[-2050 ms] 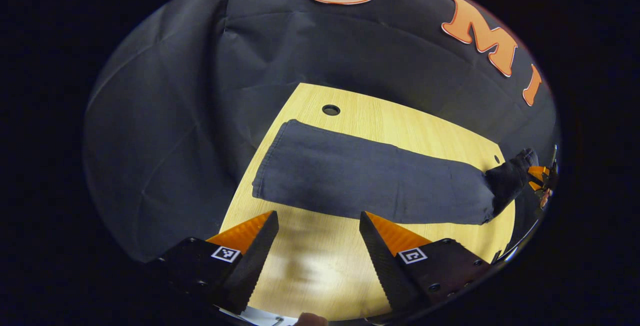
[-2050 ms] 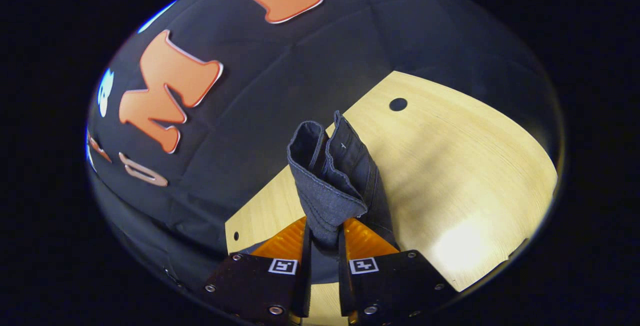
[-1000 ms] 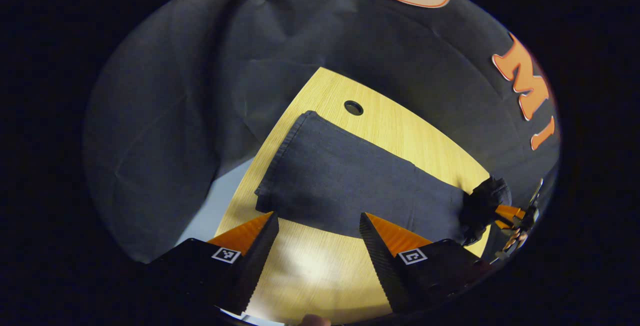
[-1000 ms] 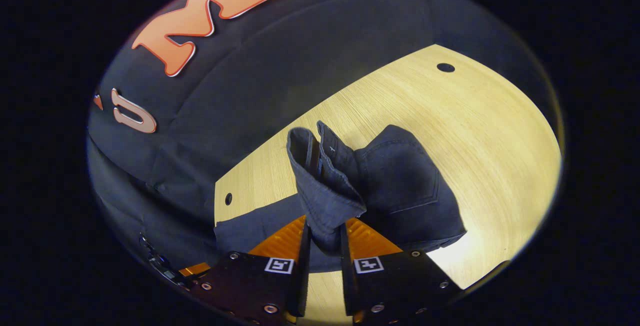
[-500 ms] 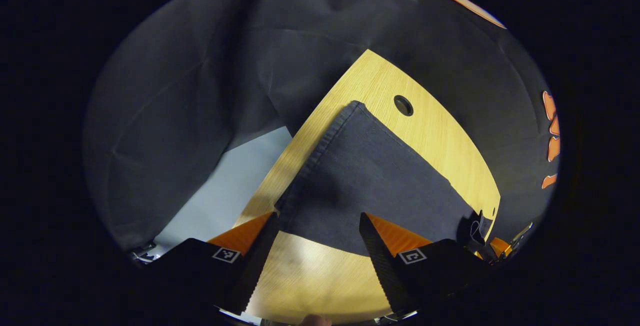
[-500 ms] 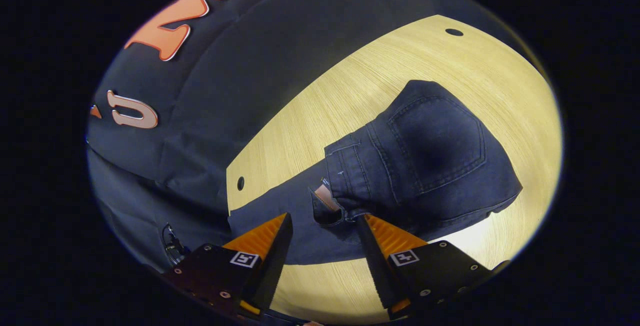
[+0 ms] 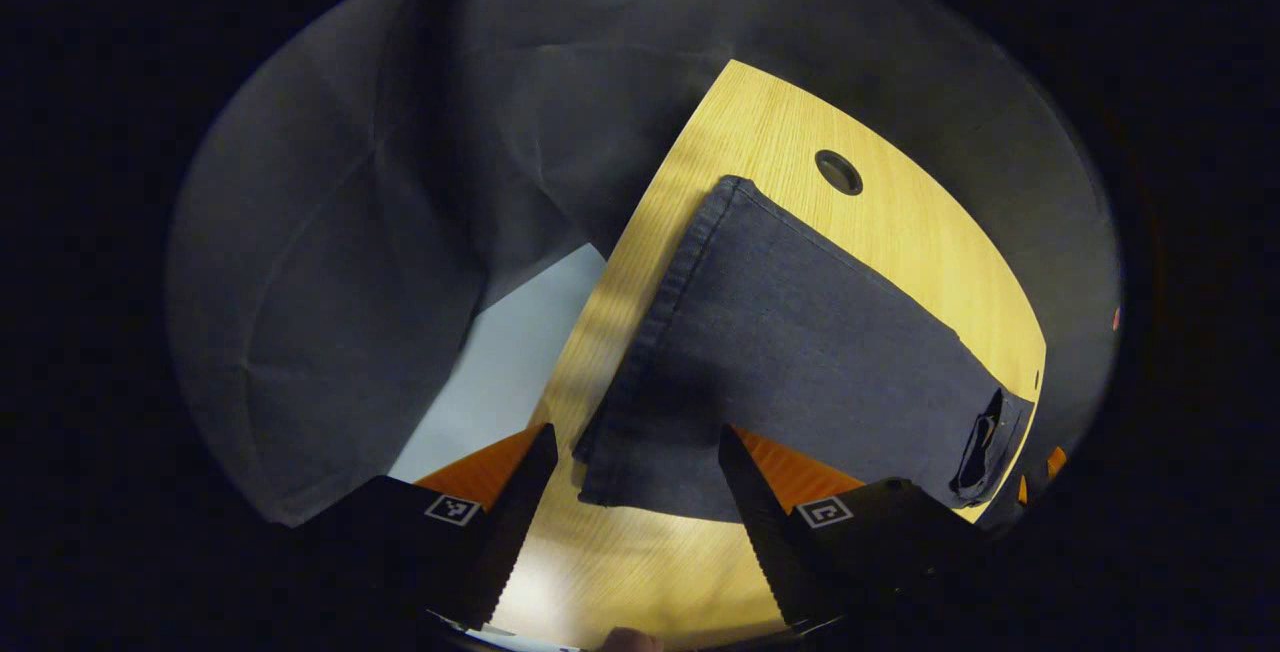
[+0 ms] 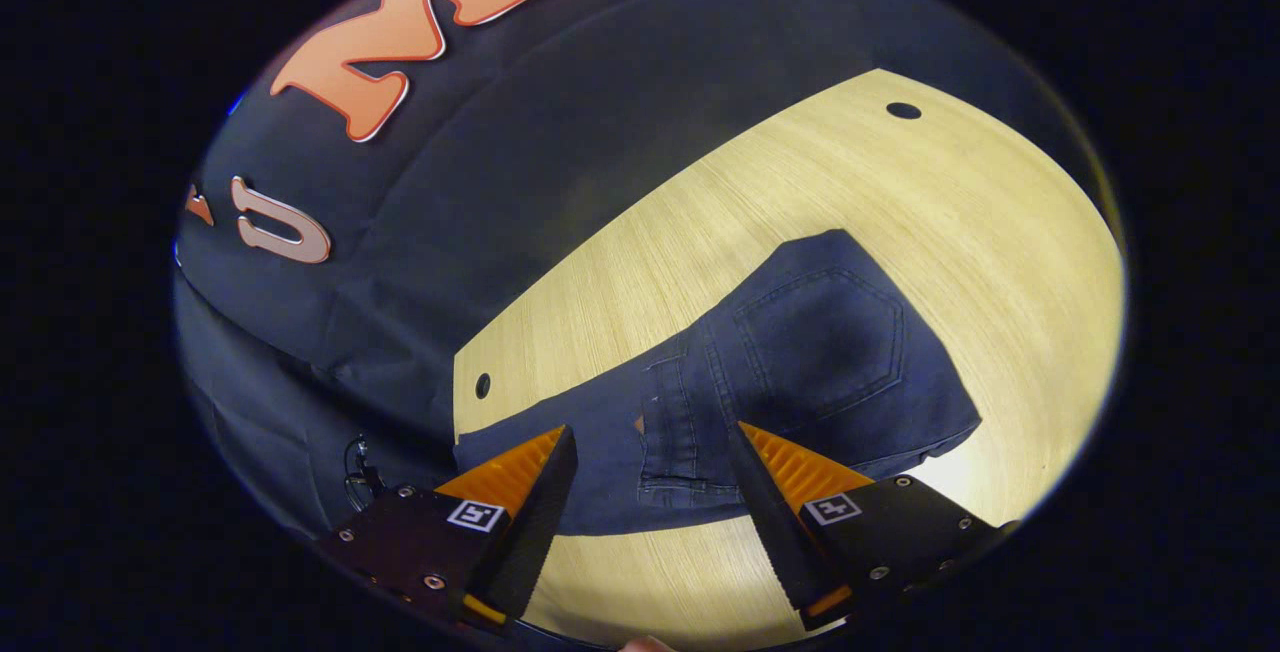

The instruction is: Grasp the waist and the cuffs of the jeans and fold them to make the two legs overlap; first hold the waist and fold one-third of the jeans toward the cuffs, then hold the cuffs and fold the remaining one-third in the same direction to finish folding.

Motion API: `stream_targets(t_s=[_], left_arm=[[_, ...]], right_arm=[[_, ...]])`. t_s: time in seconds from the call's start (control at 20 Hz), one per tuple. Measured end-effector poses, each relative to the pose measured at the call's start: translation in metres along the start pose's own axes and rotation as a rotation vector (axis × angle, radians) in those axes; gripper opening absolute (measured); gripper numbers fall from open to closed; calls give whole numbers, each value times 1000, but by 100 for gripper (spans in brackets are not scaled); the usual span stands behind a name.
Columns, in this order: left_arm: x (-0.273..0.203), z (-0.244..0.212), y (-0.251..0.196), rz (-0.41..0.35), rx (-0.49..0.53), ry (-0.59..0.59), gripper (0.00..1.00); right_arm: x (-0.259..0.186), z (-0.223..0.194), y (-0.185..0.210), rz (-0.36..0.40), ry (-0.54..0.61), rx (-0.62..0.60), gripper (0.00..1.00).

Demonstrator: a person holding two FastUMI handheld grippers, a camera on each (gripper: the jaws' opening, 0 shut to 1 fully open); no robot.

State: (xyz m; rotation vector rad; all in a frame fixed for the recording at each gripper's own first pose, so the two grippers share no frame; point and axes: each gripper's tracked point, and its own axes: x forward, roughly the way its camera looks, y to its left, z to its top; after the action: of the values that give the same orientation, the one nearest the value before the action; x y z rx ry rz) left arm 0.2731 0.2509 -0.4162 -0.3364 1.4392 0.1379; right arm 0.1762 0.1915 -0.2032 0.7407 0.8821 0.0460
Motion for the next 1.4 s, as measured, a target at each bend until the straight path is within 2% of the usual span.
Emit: stream_targets(t_s=[0.25, 0.35, 0.45, 0.5, 0.55, 0.65, 0.7, 0.75, 0.8, 0.9, 1.2, 1.4], left_arm=[[2, 5, 1, 70, 17, 21, 98], [5, 5, 5, 105, 54, 27, 94], [16, 6, -4, 93, 98, 4, 84], [17, 6, -8, 79, 115, -6, 64], [22, 9, -16, 37, 96, -32, 64], [23, 7, -19, 26, 106, -56, 20], [20, 0, -19, 25, 104, -41, 15], [16, -2, -21, 12, 98, -37, 15], [9, 0, -23, 9, 63, -59, 10], [3, 0, -29, -10, 44, -87, 10], [-78, 3, -88, -118, 148, -247, 10], [-126, -3, -139, -199, 200, -302, 10]], right_arm=[[-16, 5, -6, 6, -19, -5, 94], [-21, 6, -9, 7, -21, -6, 94], [-25, 6, -11, 22, -17, -4, 94], [-28, 8, -16, 19, -20, -3, 94], [-29, 10, -19, 22, -23, -7, 94], [-34, 12, -25, 21, -27, -7, 94], [-35, 14, -27, 21, -27, -6, 94], [-37, 16, -30, 19, -30, -5, 94], [-39, 18, -32, 18, -32, -9, 94], [-43, 22, -38, 10, -42, -27, 94], [-57, 49, -50, -15, -118, -58, 97], [-66, 62, -58, -21, -149, -85, 99]])
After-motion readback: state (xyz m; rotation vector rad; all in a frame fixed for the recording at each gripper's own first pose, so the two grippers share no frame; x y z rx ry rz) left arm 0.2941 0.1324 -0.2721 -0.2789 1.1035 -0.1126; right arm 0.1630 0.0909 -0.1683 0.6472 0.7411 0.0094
